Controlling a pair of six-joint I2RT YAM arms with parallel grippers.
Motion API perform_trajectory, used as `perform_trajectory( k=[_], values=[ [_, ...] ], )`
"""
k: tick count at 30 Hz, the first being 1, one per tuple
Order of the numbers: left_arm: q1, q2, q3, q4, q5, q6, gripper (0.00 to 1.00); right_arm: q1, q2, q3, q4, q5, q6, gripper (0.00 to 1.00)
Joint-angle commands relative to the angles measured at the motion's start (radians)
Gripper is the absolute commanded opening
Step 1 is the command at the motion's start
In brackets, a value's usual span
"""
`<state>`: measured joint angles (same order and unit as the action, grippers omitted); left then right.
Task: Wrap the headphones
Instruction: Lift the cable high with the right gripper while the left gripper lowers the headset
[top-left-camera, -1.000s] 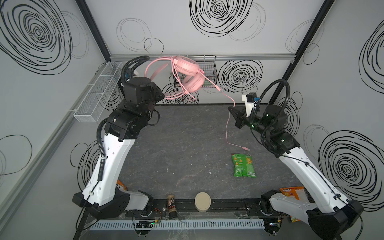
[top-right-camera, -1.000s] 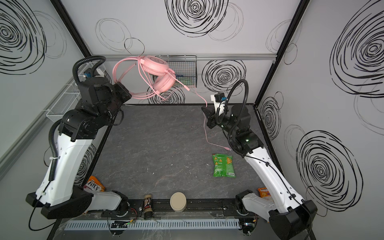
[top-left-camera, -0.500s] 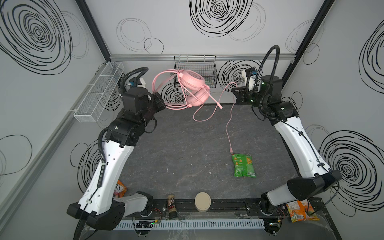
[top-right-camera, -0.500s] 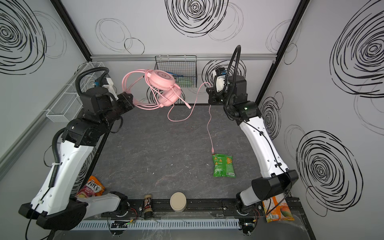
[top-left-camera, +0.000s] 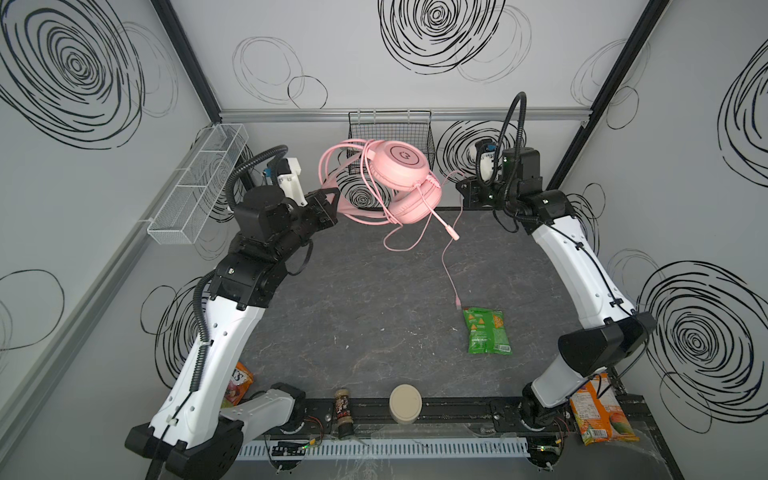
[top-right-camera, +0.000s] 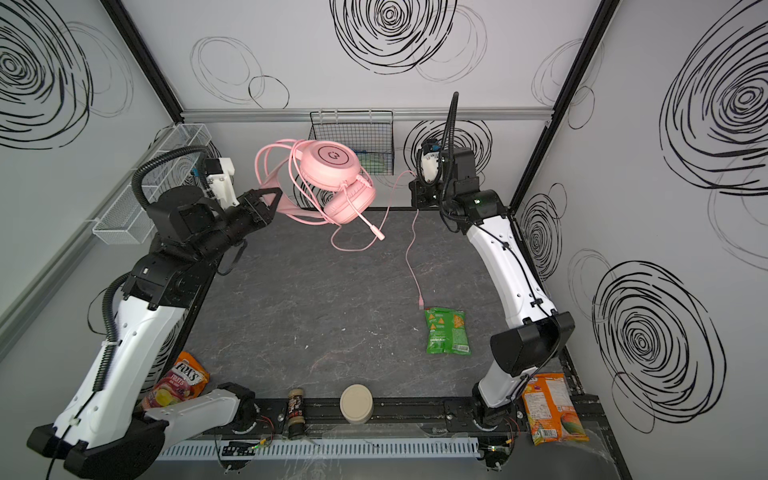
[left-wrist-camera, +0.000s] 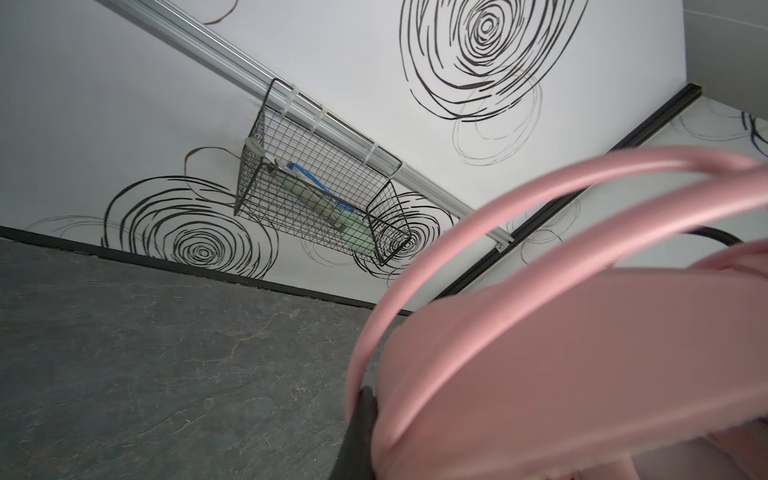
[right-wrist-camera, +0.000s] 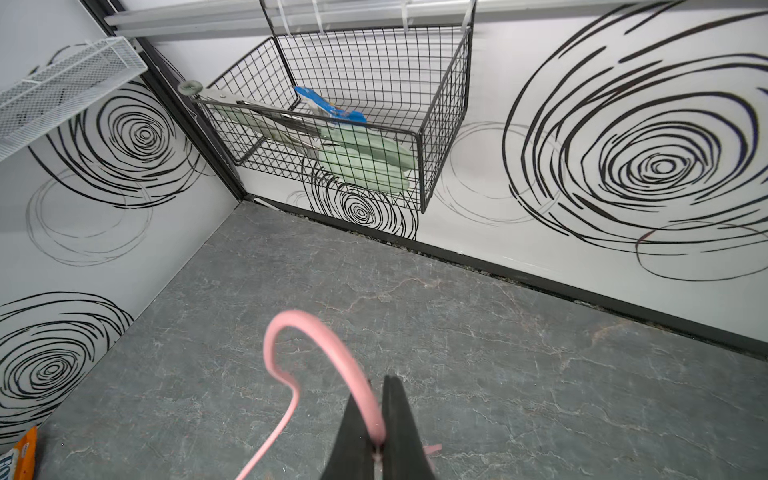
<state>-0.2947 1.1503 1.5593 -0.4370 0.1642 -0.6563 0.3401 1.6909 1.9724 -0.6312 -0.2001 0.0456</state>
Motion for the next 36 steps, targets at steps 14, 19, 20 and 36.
perform_trajectory(
  k=[14,19,20,36],
  values=[
    [-0.151,-0.074,-0.128,-0.119,0.062,0.177,0.00,-0.011,0.275,0.461,-0.105,0.037,-0.013,0.00],
    [-0.215,-0.058,-0.194,-0.205,-0.072,0.265,0.00,-0.008,0.237,0.462,-0.093,0.036,-0.015,0.00],
    [-0.226,-0.051,-0.203,-0.221,-0.101,0.276,0.00,-0.006,0.230,0.462,-0.090,0.035,-0.015,0.00],
    [-0.315,0.072,-0.340,-0.202,-0.361,0.255,0.00,0.119,0.130,0.473,-0.126,0.041,-0.054,0.00]
  ],
)
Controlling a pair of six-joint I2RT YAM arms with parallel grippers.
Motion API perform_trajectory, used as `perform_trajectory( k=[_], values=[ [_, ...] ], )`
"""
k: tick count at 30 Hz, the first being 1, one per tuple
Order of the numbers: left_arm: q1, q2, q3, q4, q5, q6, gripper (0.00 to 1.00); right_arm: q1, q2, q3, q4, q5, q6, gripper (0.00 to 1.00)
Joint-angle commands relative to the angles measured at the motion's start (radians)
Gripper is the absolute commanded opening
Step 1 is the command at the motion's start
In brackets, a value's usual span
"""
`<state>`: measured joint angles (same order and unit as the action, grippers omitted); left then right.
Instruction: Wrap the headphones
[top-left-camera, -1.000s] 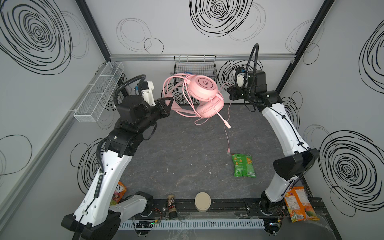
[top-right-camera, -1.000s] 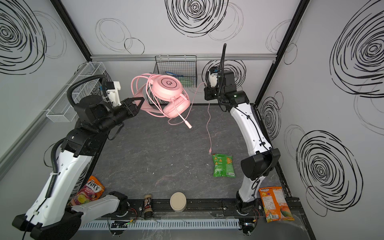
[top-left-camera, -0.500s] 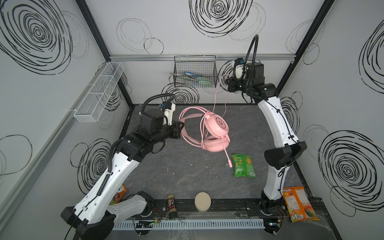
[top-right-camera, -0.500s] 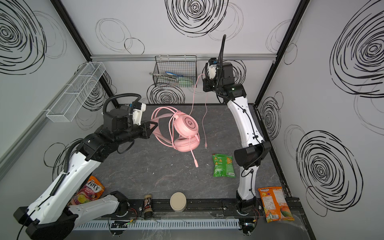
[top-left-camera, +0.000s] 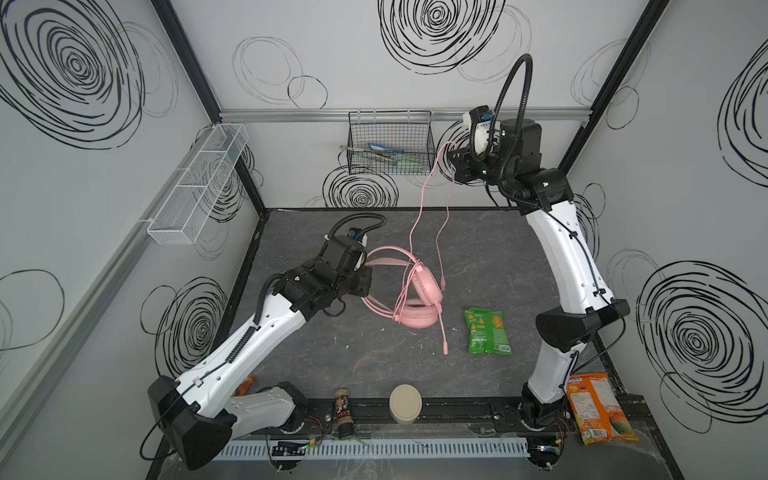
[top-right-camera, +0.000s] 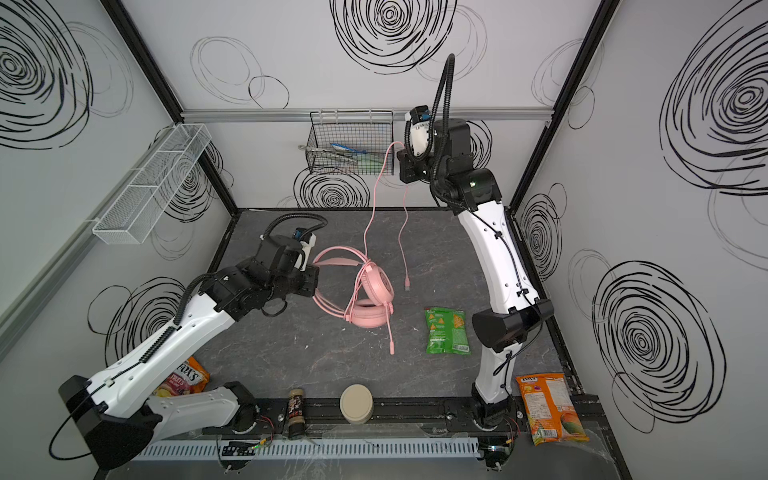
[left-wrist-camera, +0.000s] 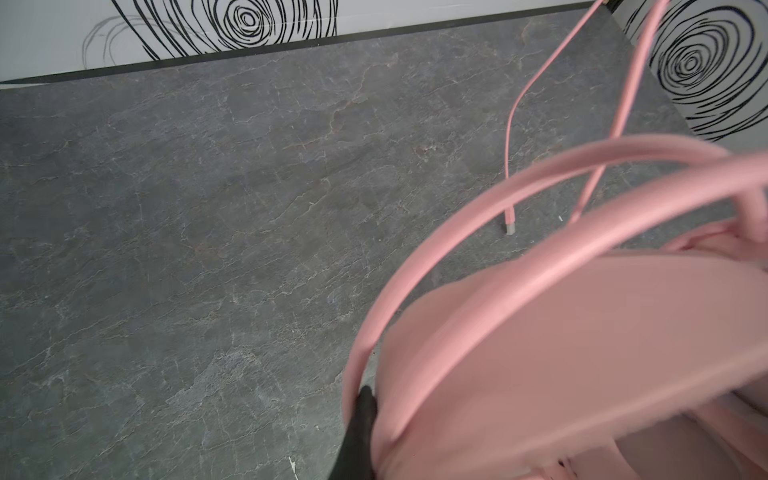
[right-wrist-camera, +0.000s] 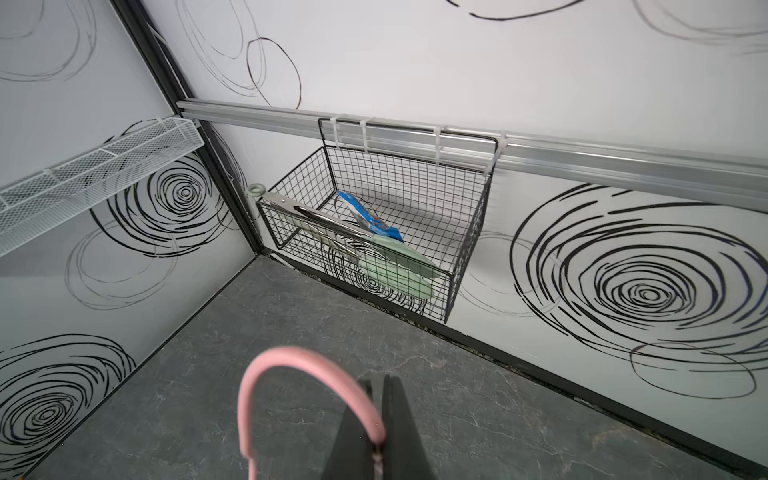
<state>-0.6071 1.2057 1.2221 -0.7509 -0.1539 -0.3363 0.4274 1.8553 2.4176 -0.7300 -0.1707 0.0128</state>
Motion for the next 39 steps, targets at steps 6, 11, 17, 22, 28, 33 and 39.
perform_trajectory(
  k=[6,11,17,22,28,33,39],
  values=[
    [0.045,0.099,0.014,0.134,-0.157,-0.197,0.00,0.137,-0.066,0.029,-0.085,0.091,-0.066,0.00],
    [0.109,0.115,0.014,0.162,-0.191,-0.285,0.00,0.254,-0.090,0.017,-0.154,0.279,-0.172,0.00],
    [0.184,0.092,0.023,0.163,-0.256,-0.305,0.00,0.303,-0.127,-0.026,-0.156,0.392,-0.212,0.00],
    [0.263,0.092,0.039,0.176,-0.274,-0.368,0.00,0.340,-0.156,-0.074,-0.149,0.412,-0.211,0.00],
    [0.323,0.106,0.051,0.250,-0.275,-0.451,0.00,0.442,-0.212,-0.146,-0.172,0.358,-0.228,0.00],
    [0.354,0.151,0.080,0.298,-0.227,-0.520,0.00,0.552,-0.307,-0.312,-0.132,0.347,-0.230,0.00],
    [0.420,0.147,0.104,0.404,-0.080,-0.618,0.00,0.586,-0.483,-0.597,0.031,0.309,-0.112,0.00]
  ],
)
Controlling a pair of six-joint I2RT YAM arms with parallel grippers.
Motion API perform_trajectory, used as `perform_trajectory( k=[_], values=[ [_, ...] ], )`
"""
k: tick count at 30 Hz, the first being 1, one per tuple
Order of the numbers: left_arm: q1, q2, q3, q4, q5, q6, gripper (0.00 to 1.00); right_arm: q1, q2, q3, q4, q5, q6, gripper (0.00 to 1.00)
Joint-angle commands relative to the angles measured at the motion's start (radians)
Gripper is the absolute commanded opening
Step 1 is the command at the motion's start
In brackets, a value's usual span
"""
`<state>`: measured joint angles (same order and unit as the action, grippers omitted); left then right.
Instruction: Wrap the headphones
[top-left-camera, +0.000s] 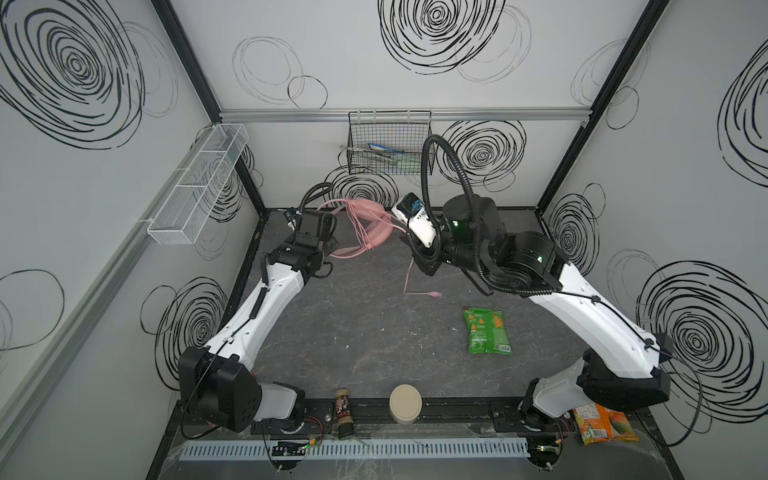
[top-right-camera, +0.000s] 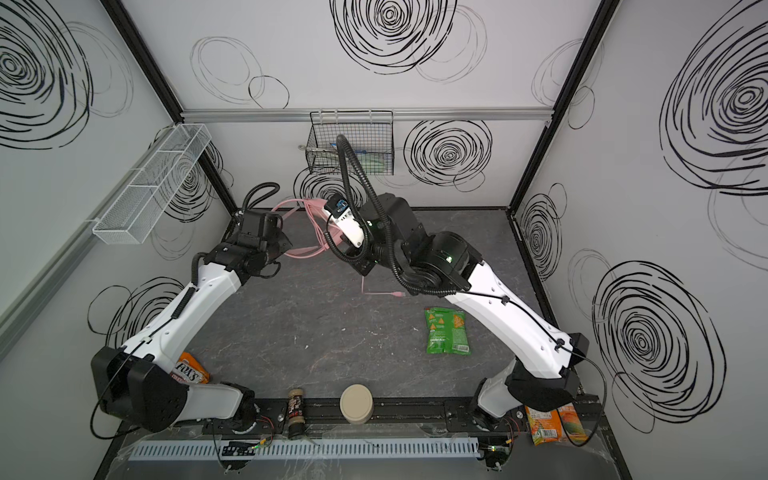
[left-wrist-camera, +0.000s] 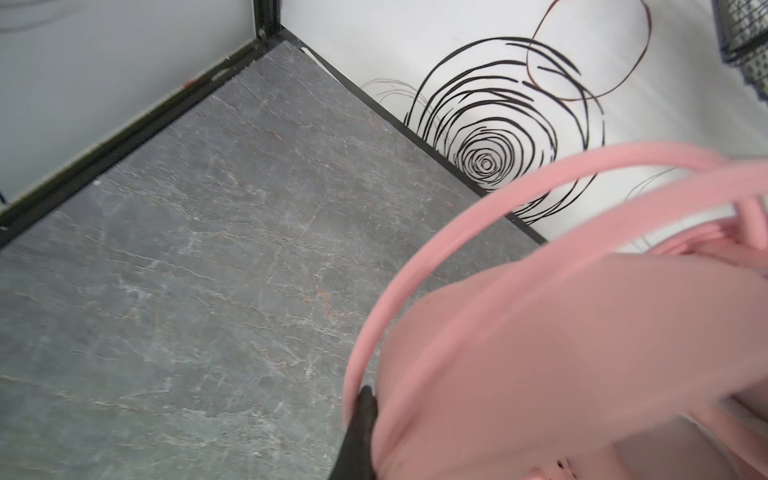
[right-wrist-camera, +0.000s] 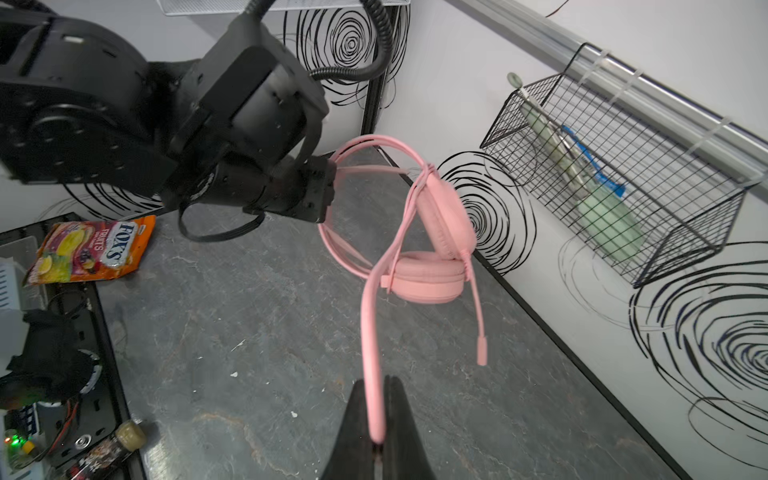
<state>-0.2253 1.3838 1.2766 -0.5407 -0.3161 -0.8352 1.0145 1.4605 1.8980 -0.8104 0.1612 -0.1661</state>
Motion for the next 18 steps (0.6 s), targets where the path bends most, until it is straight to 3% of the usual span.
perform_trajectory(
  k=[1,4,8,18],
  values=[
    [0.047,-0.046,0.047,0.223,0.100,-0.132,0.00,-0.002,-0.123,-0.122,0.148,-0.038,0.087,0.00],
    [0.061,-0.084,0.056,0.316,0.164,-0.169,0.00,-0.002,-0.239,-0.285,0.287,-0.125,0.121,0.00],
    [0.066,-0.106,0.071,0.410,0.239,-0.220,0.00,-0.002,-0.301,-0.402,0.336,-0.214,0.116,0.00],
    [0.070,-0.135,0.028,0.780,0.554,-0.395,0.00,-0.050,-0.383,-0.562,0.476,-0.258,0.172,0.00]
  ],
)
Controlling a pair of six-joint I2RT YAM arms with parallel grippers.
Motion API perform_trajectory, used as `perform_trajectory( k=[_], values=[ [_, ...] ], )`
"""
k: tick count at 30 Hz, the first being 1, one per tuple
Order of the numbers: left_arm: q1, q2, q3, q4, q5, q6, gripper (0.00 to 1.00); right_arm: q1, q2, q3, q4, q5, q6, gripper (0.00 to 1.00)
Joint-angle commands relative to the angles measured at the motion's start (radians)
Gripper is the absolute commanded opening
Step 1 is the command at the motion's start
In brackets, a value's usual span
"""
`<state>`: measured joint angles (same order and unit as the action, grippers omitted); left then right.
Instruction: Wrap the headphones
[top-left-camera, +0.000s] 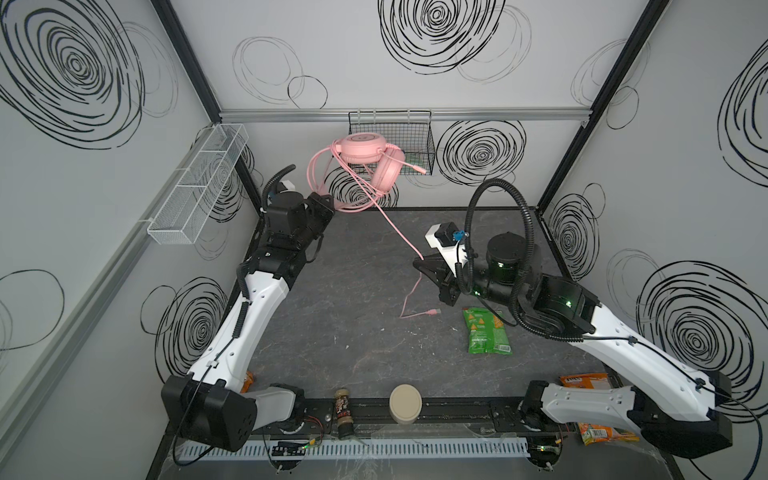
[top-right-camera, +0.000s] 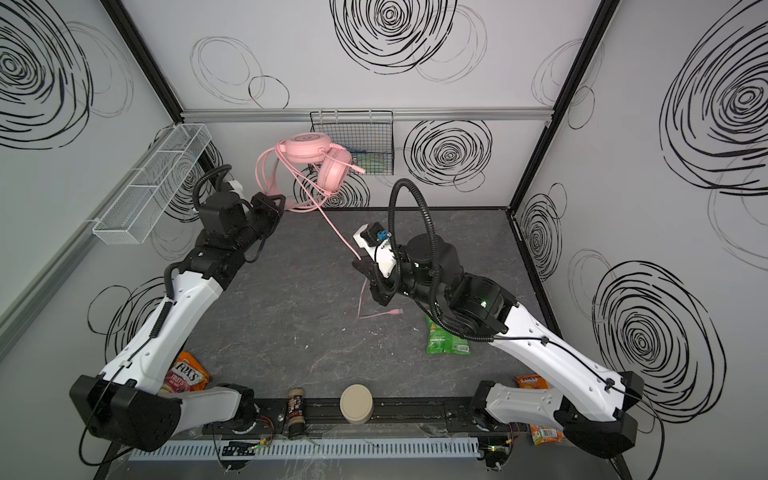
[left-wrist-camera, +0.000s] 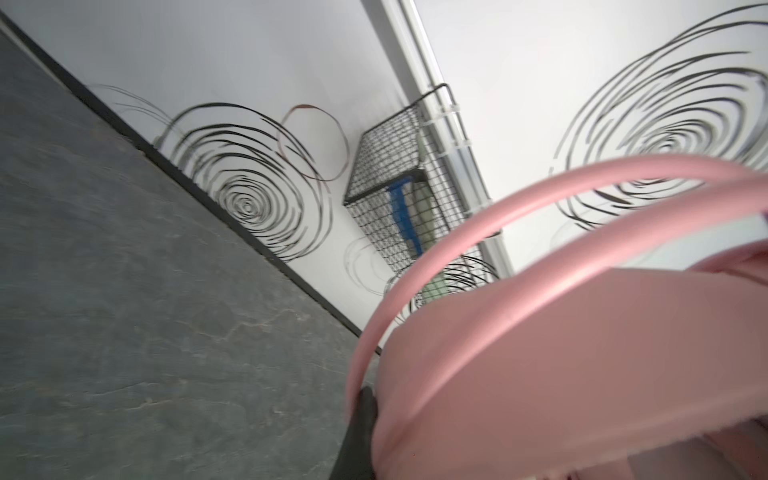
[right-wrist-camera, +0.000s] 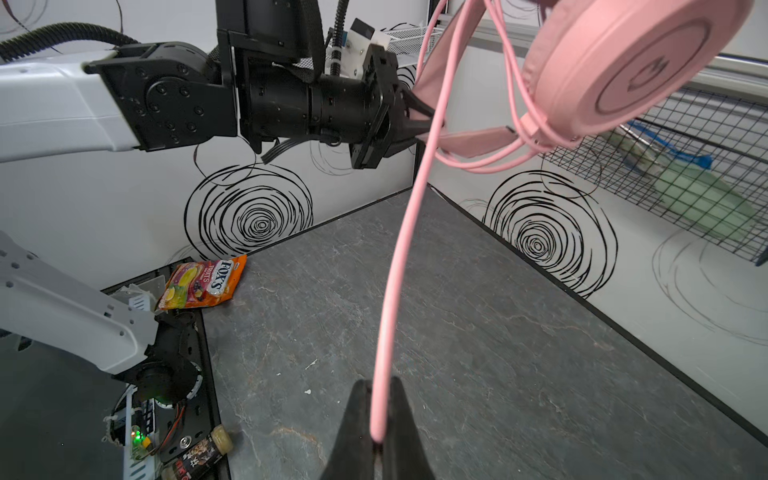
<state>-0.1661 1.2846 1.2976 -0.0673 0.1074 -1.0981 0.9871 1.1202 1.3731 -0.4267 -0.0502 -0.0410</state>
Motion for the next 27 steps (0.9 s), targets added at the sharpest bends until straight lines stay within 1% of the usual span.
perform_trajectory(
  k=[1,6,10,12,18,21,24,27],
  values=[
    [0.011,-0.034,0.018,0.320,0.151,-0.134,0.00,-0.037,-0.054,-0.058,0.119,-0.060,0.065,0.00],
    [0.016,-0.049,0.094,0.280,0.225,-0.082,0.00,-0.200,-0.114,-0.156,0.249,-0.210,0.173,0.00],
    [0.025,-0.068,0.111,0.325,0.294,-0.078,0.00,-0.308,-0.123,-0.207,0.310,-0.293,0.200,0.00],
    [0.024,-0.070,0.160,0.314,0.337,-0.046,0.00,-0.349,-0.108,-0.217,0.324,-0.322,0.196,0.00],
    [0.019,-0.061,0.338,0.087,0.433,0.137,0.00,-0.445,-0.046,-0.226,0.415,-0.397,0.191,0.00],
    [0.009,-0.067,0.376,0.058,0.474,0.174,0.00,-0.481,-0.005,-0.209,0.437,-0.430,0.174,0.00],
    [-0.015,-0.074,0.410,-0.027,0.479,0.260,0.00,-0.527,0.036,-0.186,0.447,-0.453,0.171,0.00],
    [-0.037,-0.093,0.408,-0.140,0.450,0.362,0.00,-0.568,0.081,-0.143,0.431,-0.431,0.160,0.00]
  ],
)
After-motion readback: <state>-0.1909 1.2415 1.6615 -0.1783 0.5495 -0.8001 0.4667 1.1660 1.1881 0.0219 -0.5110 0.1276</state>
